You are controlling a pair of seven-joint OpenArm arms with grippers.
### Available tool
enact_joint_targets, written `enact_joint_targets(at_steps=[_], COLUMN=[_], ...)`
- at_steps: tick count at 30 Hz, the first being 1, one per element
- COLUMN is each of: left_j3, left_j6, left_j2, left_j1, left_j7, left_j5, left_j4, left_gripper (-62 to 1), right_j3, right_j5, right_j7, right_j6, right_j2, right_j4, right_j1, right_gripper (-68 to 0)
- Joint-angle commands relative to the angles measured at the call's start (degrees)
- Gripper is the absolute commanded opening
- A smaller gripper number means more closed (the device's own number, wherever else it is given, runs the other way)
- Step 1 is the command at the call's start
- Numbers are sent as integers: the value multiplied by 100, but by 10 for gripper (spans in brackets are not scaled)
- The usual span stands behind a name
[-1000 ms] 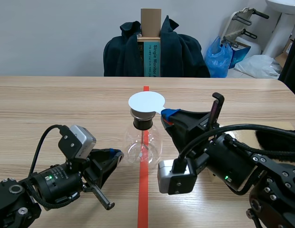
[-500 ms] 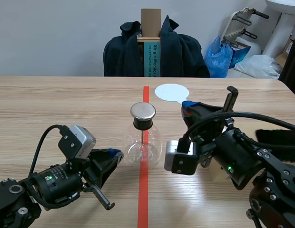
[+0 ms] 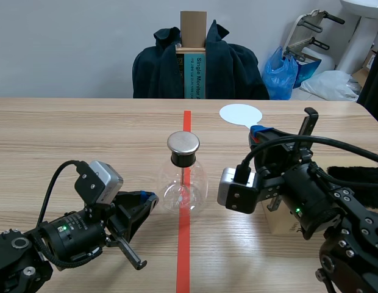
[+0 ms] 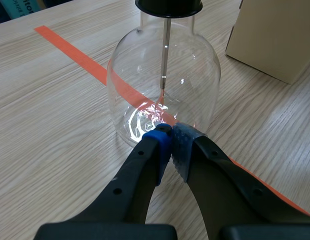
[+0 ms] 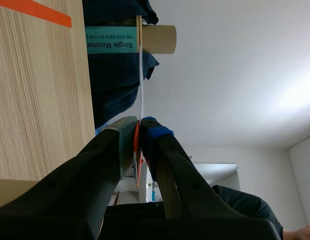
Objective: Do the electroscope experiment.
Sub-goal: 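Move the plate toward and away from the electroscope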
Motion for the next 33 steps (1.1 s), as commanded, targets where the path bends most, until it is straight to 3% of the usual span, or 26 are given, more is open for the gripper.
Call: enact_joint_targets(at_steps=[1, 8, 23, 33], left_j3=[-15, -15, -15, -15], left_j6=[11, 11, 11, 11], left_j2=[-2, -2, -2, -2], left_j1=[-35, -35, -35, -35], left_j7=[-79, -79, -79, -79], left_j5=[-74, -74, -74, -74], left_j4=[83, 83, 83, 83], left_gripper=[-577, -577, -577, -577], right_j3=[50, 50, 50, 50], right_j5=[17, 17, 17, 17], right_j7=[-35, 332, 1762, 2179], right_j6=[-81, -79, -76, -79], right_j2=[92, 90, 90, 90], right_j4=[55, 55, 55, 55], right_j1=[52, 52, 52, 52], right_gripper=[-669, -669, -669, -669])
